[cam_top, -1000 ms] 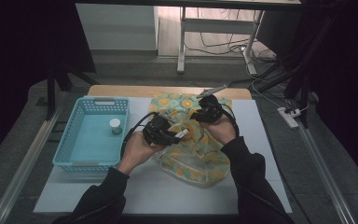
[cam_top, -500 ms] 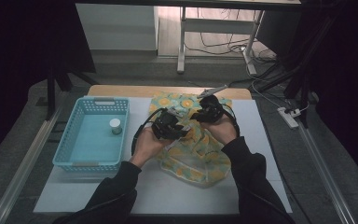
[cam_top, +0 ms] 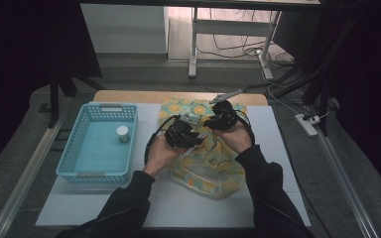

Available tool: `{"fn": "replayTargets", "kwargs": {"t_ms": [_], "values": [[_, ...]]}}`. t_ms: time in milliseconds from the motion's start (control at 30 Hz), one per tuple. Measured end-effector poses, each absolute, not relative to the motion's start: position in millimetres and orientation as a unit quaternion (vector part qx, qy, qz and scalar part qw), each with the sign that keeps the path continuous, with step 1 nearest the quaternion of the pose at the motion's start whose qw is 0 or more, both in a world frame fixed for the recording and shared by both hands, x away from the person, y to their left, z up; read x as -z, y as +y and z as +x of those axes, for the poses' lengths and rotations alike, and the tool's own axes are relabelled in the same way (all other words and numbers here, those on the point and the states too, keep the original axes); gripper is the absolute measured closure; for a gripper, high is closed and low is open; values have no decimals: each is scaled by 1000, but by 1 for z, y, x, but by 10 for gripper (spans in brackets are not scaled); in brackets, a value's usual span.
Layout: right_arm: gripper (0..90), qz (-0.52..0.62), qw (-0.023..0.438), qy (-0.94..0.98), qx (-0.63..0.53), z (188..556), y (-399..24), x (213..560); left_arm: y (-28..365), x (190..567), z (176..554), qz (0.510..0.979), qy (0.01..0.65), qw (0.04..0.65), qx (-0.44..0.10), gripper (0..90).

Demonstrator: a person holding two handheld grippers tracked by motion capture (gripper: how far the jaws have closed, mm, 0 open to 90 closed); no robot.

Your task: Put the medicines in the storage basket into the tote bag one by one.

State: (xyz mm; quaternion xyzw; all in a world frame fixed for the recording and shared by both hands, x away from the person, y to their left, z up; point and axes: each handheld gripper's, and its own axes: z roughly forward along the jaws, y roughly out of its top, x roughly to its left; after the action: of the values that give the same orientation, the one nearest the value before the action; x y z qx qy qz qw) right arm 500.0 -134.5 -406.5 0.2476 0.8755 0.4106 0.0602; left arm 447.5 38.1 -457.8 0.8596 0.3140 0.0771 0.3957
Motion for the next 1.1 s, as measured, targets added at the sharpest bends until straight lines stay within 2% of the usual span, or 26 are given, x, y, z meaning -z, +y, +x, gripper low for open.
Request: {"fn": "replayTargets", "kwargs": {"t_ms": [233, 500, 833, 1100], "values": [[889, 248, 59, 876, -410, 501, -135, 408, 37, 463, 451, 856, 301, 408, -102, 708], [889, 249, 59, 876, -410, 501, -135, 408, 31, 466, 450, 859, 289, 410, -101, 708], [890, 255, 58, 876, -406, 501, -138, 409, 44, 471, 462, 856, 317, 386, -134, 708], [890, 253, 55, 878, -402, 502, -136, 413, 64, 478, 474, 846, 364, 365, -139, 708]]}}
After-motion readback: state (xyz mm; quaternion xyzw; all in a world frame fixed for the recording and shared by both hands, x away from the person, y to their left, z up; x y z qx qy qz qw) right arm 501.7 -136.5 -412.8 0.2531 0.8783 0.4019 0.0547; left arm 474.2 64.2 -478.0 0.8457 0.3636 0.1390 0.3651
